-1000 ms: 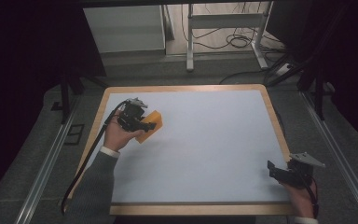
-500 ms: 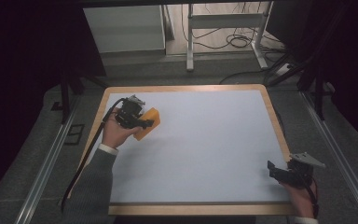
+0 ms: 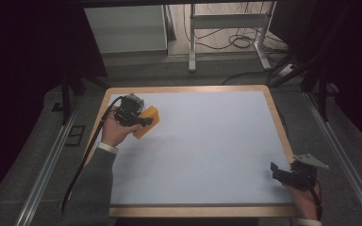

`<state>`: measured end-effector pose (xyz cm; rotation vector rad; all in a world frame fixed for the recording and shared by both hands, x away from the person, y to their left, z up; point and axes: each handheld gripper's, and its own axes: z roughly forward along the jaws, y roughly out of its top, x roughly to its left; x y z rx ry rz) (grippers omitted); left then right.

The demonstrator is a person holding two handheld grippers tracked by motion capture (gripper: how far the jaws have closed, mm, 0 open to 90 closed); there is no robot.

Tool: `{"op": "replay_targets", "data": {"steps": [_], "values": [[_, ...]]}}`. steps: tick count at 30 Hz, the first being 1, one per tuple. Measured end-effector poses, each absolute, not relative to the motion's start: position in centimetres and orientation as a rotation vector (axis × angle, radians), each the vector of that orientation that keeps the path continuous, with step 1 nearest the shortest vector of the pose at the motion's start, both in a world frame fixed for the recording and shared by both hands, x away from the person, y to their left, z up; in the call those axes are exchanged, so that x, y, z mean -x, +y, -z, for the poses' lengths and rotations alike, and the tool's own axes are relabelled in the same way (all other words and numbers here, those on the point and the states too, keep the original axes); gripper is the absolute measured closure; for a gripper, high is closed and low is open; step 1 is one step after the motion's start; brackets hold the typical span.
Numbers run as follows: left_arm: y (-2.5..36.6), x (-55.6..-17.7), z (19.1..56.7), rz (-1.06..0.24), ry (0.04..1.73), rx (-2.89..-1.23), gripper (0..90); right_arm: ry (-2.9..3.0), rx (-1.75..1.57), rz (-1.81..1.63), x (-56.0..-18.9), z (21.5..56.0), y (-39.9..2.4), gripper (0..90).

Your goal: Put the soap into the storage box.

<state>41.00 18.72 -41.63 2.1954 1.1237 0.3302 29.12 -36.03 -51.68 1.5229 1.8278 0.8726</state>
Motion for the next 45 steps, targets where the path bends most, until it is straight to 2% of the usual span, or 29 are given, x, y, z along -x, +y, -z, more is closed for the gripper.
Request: {"op": "replay_targets", "data": {"steps": [45], "values": [[22.2,-45.4,42.0,-0.324,1.307,-2.123,61.2,1.819,-1.522,-0.873,-29.1,51.7,-36.2,7.8]]}}
